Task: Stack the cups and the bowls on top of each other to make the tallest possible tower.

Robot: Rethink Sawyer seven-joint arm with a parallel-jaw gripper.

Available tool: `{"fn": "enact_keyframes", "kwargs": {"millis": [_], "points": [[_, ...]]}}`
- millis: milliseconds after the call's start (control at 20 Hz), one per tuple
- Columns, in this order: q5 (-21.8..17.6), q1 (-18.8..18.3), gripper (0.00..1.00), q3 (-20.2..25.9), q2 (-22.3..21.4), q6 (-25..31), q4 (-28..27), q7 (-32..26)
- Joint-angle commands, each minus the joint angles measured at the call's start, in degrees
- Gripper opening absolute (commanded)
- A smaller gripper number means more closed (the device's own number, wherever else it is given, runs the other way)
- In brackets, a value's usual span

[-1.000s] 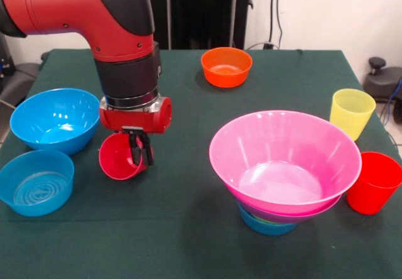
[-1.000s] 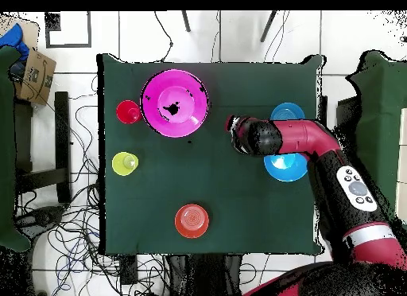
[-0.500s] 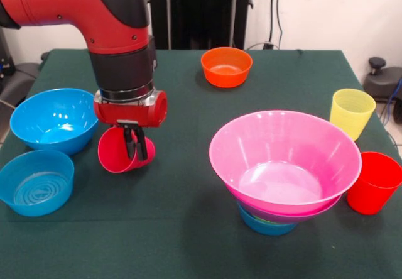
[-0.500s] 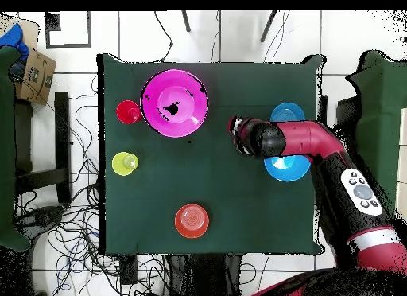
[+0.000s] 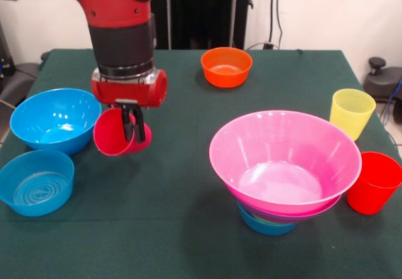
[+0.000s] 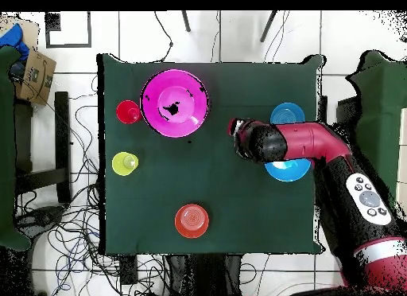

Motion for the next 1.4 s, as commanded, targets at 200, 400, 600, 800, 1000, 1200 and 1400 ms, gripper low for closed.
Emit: {"fn": "enact_keyframes", "kwargs": {"millis": [200, 400, 600, 800, 1000, 1200, 1400], "points": [[5.18, 4.27, 0.0, -2.24, -10.9, 7.17, 5.67, 0.58], [7.32, 6.72, 0.0, -3.83, -13.2, 7.75, 3.72, 3.16], [9.79, 9.56, 0.0, -6.08, -14.76, 8.7, 0.99, 6.3], [13.36, 13.45, 0.0, -9.28, -17.4, 10.85, -0.07, 11.24], [15.41, 17.99, 0.0, -13.52, -17.73, 12.0, -3.17, 15.73], [16.59, 21.89, 0.0, -17.46, -17.28, 12.2, -5.75, 19.05], [17.0, 26.68, 0.0, -22.36, -17.8, 10.06, -6.57, 25.33]]}}
